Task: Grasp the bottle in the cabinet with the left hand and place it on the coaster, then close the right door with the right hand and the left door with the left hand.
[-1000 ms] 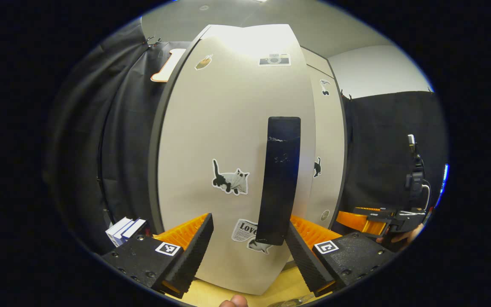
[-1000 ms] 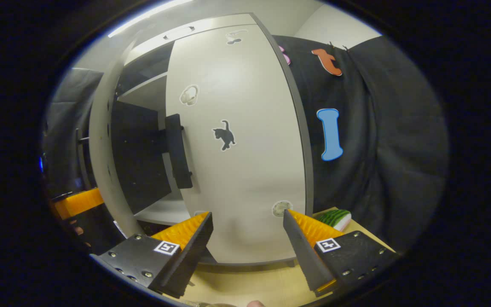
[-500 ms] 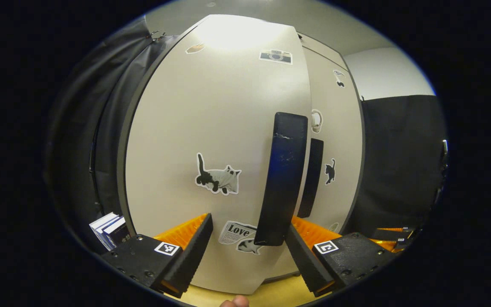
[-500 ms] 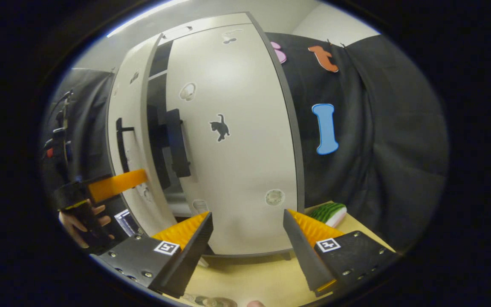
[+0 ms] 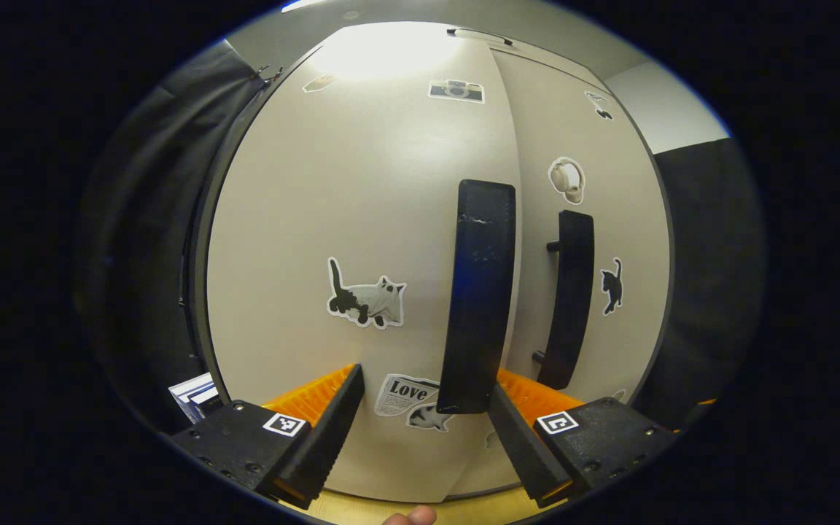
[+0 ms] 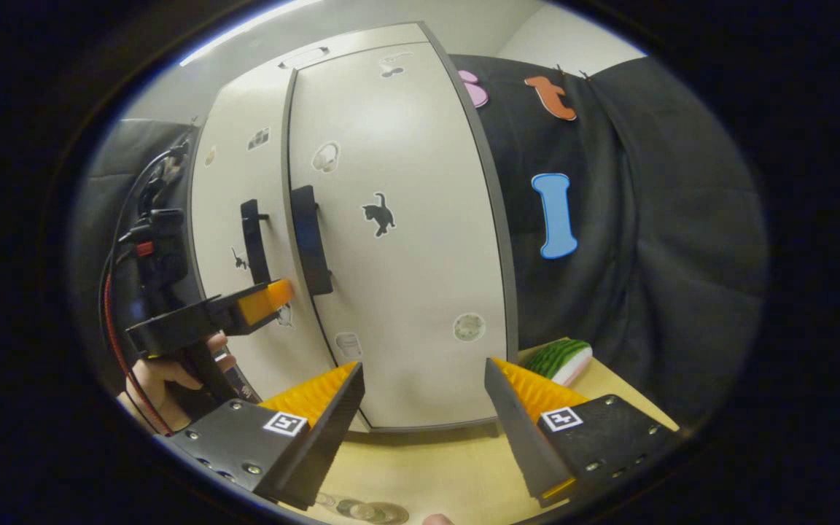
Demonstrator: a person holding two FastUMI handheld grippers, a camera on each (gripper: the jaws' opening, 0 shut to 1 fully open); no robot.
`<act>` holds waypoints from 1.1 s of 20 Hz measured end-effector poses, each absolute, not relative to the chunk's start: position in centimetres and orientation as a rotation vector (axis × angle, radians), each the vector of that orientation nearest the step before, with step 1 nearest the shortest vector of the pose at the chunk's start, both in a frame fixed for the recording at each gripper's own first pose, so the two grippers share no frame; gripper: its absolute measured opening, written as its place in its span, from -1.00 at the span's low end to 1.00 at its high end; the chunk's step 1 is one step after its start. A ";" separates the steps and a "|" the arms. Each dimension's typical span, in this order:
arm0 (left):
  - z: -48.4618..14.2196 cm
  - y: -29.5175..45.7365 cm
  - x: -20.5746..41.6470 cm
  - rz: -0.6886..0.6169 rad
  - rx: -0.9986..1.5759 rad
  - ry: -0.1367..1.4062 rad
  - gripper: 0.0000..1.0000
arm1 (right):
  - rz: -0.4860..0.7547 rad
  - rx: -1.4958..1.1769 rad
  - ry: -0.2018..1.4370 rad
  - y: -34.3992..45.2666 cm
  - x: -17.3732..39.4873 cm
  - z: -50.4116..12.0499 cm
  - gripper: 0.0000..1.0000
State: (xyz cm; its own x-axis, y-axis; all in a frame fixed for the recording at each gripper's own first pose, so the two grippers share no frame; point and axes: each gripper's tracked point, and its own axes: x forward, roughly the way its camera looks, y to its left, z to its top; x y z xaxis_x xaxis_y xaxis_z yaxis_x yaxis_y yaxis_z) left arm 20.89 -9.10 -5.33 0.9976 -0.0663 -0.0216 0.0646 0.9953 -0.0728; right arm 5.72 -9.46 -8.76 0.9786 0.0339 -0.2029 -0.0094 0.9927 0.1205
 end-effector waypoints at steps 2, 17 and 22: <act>-5.6 -9.1 20.9 -0.050 -0.057 0.027 0.98 | 0.022 0.121 0.215 -9.6 5.3 -9.1 0.94; -3.7 -9.3 15.3 -0.075 -0.061 0.049 0.98 | 0.035 0.101 0.140 -9.3 3.9 -4.7 1.00; -1.2 -7.2 9.2 -0.063 -0.043 0.006 0.97 | 0.052 0.060 0.102 -7.7 3.8 -2.3 1.00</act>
State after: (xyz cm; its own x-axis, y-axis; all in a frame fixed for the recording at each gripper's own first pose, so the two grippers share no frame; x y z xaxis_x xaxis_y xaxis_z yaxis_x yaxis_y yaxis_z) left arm 9.23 -7.18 -1.23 0.9980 -0.0627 -0.0051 0.0625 0.9971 -0.0434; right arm 3.83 -7.70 -2.31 0.9935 0.0544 -0.1001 -0.0483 0.9969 0.0627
